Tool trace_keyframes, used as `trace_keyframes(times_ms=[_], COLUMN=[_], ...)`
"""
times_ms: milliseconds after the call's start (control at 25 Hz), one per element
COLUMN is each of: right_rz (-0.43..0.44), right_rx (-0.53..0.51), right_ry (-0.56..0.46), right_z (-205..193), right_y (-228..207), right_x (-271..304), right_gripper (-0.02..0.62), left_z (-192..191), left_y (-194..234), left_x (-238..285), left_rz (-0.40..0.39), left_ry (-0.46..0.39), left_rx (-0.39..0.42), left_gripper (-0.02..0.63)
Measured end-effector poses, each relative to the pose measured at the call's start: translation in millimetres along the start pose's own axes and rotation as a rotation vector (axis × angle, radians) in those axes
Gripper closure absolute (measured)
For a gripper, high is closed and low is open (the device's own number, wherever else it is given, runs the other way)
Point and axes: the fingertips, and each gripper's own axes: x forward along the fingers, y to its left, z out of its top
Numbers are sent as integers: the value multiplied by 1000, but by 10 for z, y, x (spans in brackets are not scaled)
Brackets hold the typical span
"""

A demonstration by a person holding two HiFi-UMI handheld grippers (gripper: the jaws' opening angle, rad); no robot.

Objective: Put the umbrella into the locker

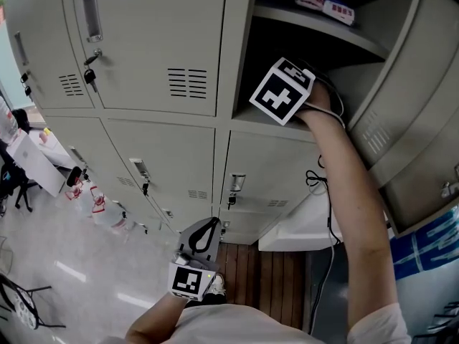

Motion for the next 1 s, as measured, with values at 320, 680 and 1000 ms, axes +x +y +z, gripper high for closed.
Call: trace_keyframes(times_ms=[320,680,1000], right_rz=[-45,-6,-30], right_rx=[-45,-81,-86], right_ry=[-2,-18,-60], right_z=[-8,79,126], right_y=[-90,-79,-64], right_x=[137,130,-8], right_gripper=[321,278,275], left_z=[-55,-48,-56], left_y=[52,81,17], left_x=[97,175,183], left_rz=[-2,5,-11], left_ry=[4,-3,3], left_rx=[-11,-11,12], left_gripper=[578,578,578])
